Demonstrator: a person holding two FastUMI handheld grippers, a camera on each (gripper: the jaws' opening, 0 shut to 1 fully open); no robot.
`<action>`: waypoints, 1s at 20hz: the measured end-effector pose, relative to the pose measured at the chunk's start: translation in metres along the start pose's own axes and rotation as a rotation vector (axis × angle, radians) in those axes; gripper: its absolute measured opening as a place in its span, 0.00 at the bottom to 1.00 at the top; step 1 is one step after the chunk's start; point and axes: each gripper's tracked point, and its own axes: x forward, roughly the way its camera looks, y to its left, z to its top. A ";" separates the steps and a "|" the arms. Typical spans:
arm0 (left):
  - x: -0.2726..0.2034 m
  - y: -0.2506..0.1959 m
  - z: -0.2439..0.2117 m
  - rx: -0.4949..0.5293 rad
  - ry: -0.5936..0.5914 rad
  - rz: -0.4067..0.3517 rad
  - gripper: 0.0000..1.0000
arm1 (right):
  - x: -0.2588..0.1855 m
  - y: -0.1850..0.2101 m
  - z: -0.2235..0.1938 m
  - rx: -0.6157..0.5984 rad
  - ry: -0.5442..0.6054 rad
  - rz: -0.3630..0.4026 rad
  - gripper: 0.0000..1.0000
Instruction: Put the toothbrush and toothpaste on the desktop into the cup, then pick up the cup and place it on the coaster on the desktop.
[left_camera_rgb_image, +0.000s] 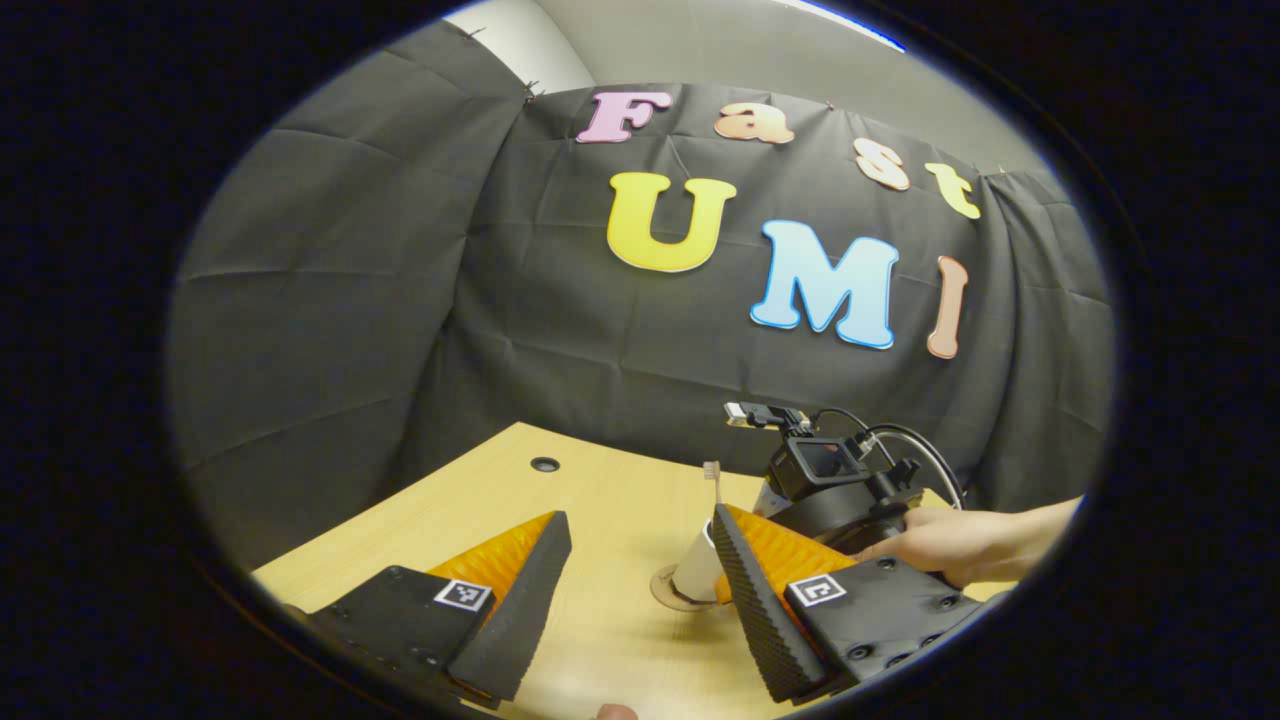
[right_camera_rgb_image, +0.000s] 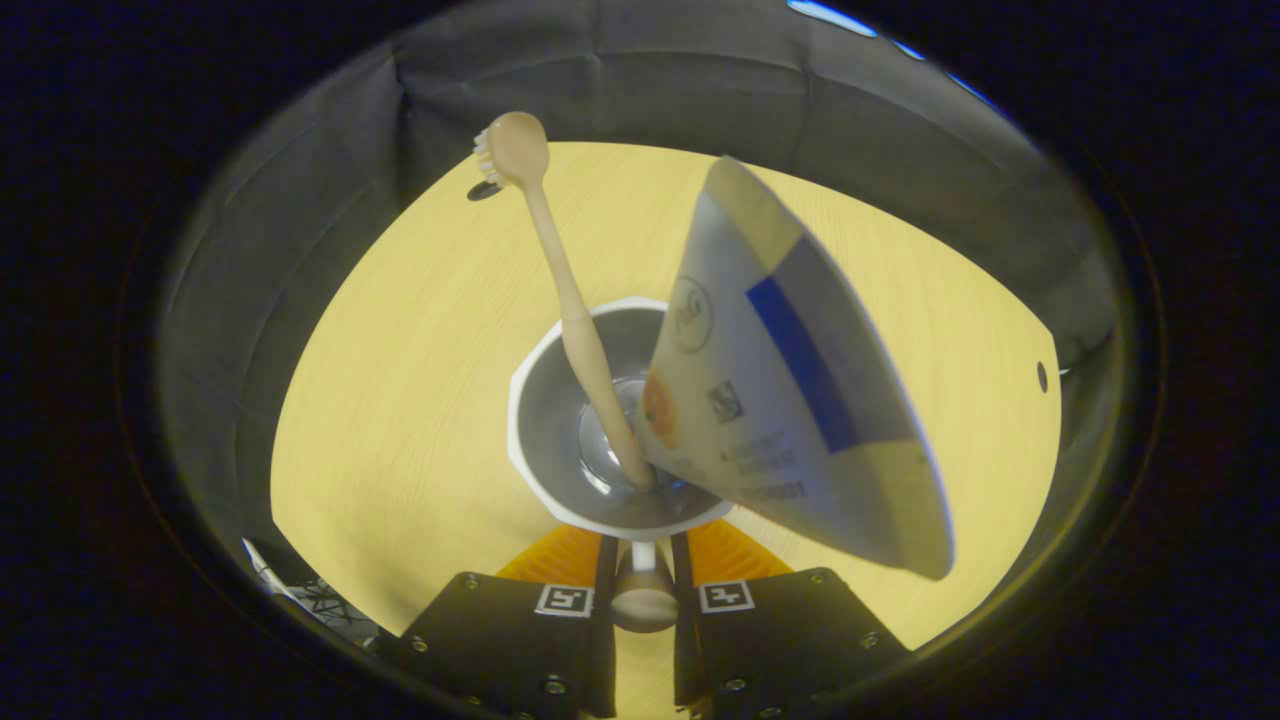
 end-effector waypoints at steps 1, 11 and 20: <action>-0.002 0.003 0.000 -0.001 0.002 0.004 0.92 | 0.003 0.002 0.001 -0.002 0.007 -0.001 0.24; -0.008 0.020 -0.003 -0.005 0.030 0.008 0.92 | 0.010 0.007 0.003 -0.015 0.042 -0.023 0.25; -0.002 0.013 -0.009 -0.002 0.068 -0.018 0.92 | -0.021 -0.004 0.002 0.006 -0.046 -0.006 0.58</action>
